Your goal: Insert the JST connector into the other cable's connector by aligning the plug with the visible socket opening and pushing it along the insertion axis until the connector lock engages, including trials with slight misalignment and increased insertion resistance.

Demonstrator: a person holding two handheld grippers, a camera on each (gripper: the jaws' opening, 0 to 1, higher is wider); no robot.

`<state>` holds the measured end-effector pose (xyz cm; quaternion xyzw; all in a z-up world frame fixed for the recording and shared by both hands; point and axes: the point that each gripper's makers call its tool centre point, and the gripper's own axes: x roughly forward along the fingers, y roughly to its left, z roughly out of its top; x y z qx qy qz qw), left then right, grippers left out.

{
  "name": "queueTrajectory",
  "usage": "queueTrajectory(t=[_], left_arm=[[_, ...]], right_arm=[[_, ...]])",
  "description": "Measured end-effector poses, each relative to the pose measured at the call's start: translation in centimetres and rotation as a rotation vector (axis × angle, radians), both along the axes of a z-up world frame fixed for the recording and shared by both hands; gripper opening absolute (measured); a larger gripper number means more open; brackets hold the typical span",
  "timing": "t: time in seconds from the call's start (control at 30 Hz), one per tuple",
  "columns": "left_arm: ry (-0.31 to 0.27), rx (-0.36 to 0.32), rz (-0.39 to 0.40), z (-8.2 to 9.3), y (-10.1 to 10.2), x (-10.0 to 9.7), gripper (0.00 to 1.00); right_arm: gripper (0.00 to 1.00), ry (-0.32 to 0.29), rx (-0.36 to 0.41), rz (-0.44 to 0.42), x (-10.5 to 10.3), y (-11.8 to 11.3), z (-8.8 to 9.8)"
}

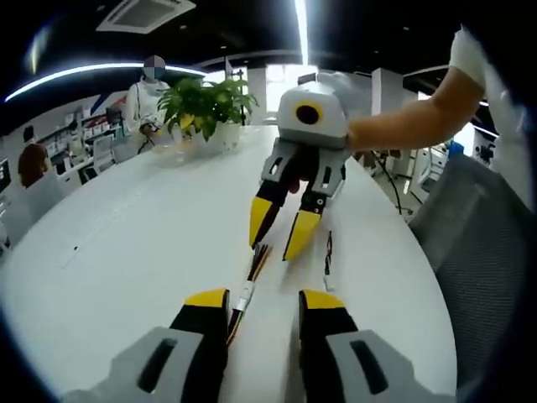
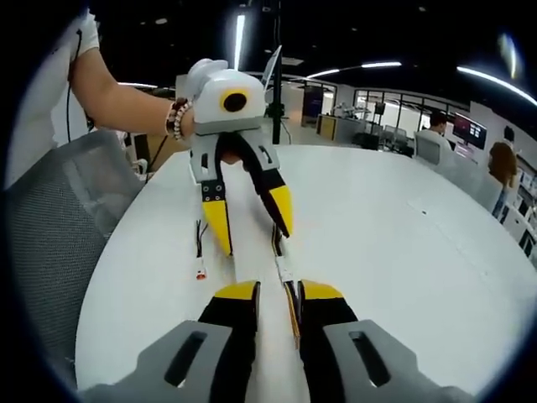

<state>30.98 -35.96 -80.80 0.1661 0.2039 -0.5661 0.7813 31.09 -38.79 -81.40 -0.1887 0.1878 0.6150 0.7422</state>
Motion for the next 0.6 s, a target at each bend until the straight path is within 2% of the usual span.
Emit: queueTrajectory(t=[0.2,0.37,0.6], left_arm=[[-0.003,-0.006,-0.013,0.3,-0.2,-1.6,0.27],[0.007,-0.048,-0.023,0.4,-0.7,-2.9,0.27],[0.026,-0.048,-0.033,-0.4,-0.7,-4.4,0.28]], right_arm=[[0.15,0.01,0.016,0.011,-1.2,-0.1,0.5],[0.15,0.016,0.024,0.019,-2.2,-0.1,0.6],[0.15,0.028,0.03,0.021,-3.0,-0.1,0.3]])
